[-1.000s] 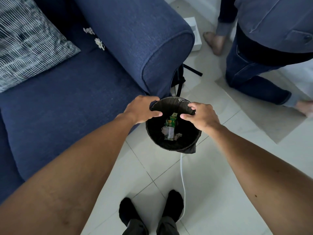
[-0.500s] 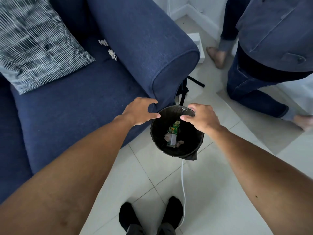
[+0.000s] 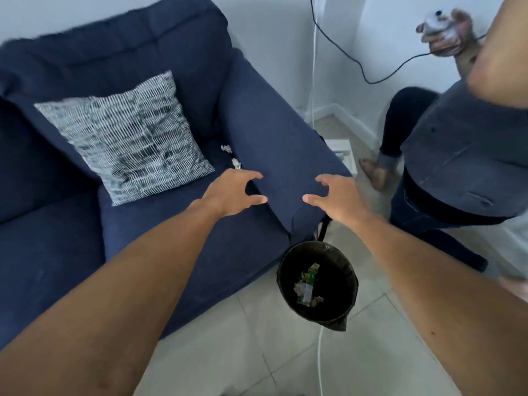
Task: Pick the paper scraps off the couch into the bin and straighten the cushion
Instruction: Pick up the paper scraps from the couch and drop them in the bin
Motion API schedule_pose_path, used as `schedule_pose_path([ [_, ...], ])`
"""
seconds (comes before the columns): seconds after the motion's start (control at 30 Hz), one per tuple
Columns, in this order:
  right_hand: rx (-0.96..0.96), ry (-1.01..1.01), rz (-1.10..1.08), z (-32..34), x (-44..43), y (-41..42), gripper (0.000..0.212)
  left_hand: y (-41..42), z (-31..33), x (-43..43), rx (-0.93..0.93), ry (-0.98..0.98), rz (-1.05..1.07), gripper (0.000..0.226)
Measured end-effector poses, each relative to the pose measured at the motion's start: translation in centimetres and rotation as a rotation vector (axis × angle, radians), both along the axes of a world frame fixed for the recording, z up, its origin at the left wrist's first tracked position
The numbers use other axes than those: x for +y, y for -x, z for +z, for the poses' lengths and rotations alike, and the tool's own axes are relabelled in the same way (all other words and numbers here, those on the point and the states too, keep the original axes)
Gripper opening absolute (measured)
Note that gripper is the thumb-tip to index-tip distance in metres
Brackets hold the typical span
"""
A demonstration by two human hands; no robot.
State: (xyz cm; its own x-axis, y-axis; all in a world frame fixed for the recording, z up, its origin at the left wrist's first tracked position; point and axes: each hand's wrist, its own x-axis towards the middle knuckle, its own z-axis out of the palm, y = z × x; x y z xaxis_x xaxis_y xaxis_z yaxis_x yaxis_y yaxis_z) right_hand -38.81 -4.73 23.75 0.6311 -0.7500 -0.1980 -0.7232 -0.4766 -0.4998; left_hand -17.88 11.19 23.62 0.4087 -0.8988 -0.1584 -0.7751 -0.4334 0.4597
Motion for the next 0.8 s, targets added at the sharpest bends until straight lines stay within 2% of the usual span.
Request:
schedule_pose_path([
  [0.4,-0.066,0.215,0.221,10.8,4.4,-13.3,0.072,-12.2,10.2,8.1,-0.175,0.060,0.148,0.072],
  [0.8,0.084,0.352,0.425,16.0,10.0,-24.7,0.088,-21.2,15.3,17.7,-0.343,0.053,0.245,0.072],
])
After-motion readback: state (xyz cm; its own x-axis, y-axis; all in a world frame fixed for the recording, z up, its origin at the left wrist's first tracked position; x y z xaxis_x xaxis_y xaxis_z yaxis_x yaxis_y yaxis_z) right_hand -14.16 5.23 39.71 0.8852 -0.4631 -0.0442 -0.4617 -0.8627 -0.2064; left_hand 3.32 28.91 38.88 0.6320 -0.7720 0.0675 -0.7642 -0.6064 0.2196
